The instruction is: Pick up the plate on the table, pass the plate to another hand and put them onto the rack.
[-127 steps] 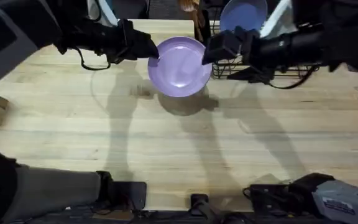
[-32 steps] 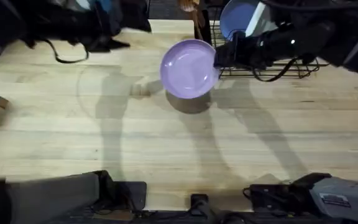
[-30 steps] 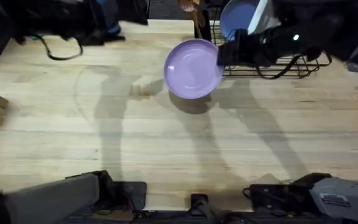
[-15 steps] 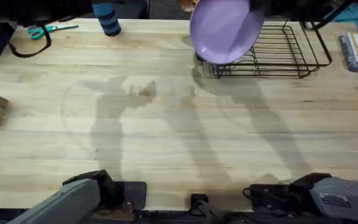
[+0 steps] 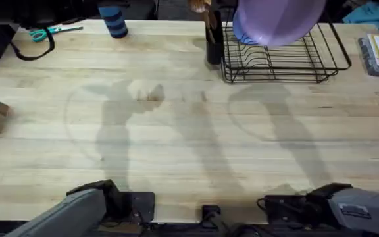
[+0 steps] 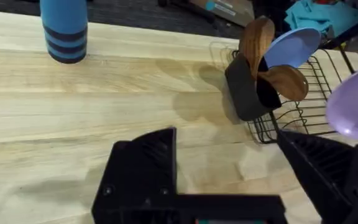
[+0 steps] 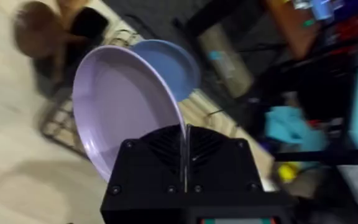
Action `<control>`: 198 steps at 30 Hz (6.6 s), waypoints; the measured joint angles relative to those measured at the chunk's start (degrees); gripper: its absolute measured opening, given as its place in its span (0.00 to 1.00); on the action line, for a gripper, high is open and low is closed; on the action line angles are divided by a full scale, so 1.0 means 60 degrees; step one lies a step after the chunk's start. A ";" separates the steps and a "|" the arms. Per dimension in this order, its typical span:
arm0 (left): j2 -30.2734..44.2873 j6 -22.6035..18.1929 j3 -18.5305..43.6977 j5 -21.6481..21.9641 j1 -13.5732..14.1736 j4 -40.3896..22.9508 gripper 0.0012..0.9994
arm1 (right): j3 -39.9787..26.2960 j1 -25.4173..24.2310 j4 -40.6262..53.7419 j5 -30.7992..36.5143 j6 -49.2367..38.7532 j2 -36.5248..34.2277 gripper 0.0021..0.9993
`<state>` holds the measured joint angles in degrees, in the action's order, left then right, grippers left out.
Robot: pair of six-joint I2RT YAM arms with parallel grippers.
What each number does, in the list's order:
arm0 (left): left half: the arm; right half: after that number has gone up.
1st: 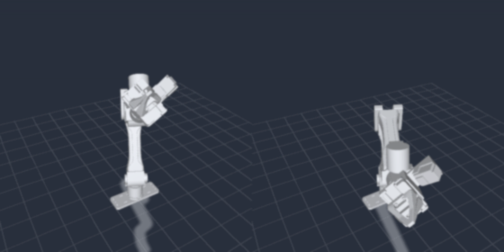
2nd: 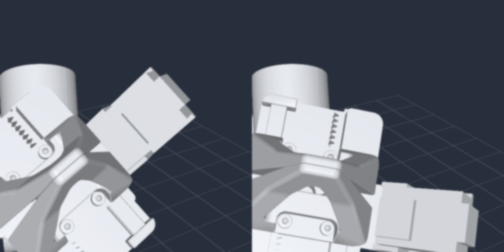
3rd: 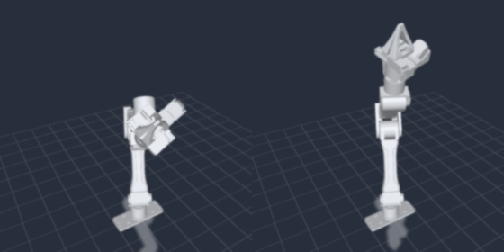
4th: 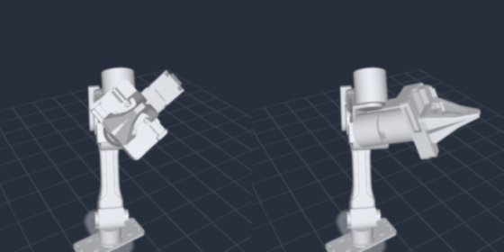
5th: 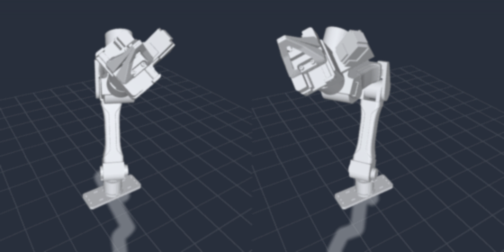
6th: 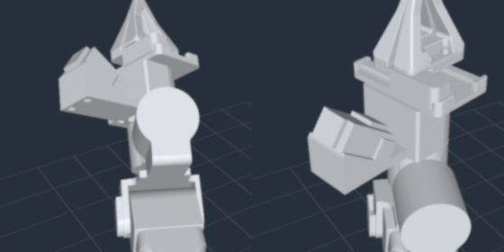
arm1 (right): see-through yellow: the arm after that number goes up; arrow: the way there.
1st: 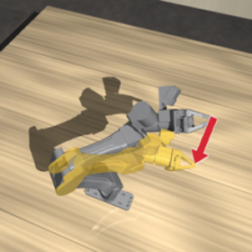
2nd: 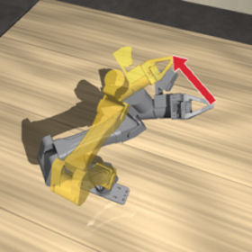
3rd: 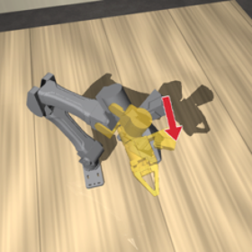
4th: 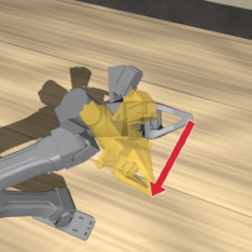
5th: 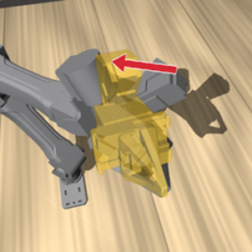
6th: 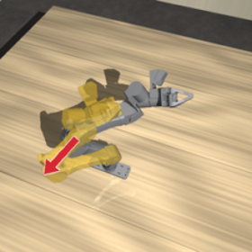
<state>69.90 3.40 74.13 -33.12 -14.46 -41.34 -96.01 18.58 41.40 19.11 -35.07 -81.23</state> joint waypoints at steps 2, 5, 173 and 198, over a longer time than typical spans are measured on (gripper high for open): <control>0.0013 0.0000 0.0000 0.0000 0.0000 0.0000 1.00 | 0.0000 -0.0158 -0.0329 0.0145 -0.0538 0.0000 0.03; 0.0035 0.0000 0.0000 0.0000 0.0000 0.0000 1.00 | 0.0000 -0.0470 -0.1032 0.0201 -0.1237 0.0000 0.03; 0.0039 0.0000 0.0000 0.0000 0.0000 0.0003 1.00 | -0.0131 -0.2312 0.2461 -0.3180 -0.4069 0.0692 0.99; 0.0039 -0.0001 0.0000 0.0334 0.0359 -0.0177 1.00 | -0.0131 -0.2312 0.3938 -0.3161 0.5441 0.1395 0.99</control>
<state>70.13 3.39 74.13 -31.12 -12.31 -42.41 -96.79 4.71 65.04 0.15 -2.42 -72.86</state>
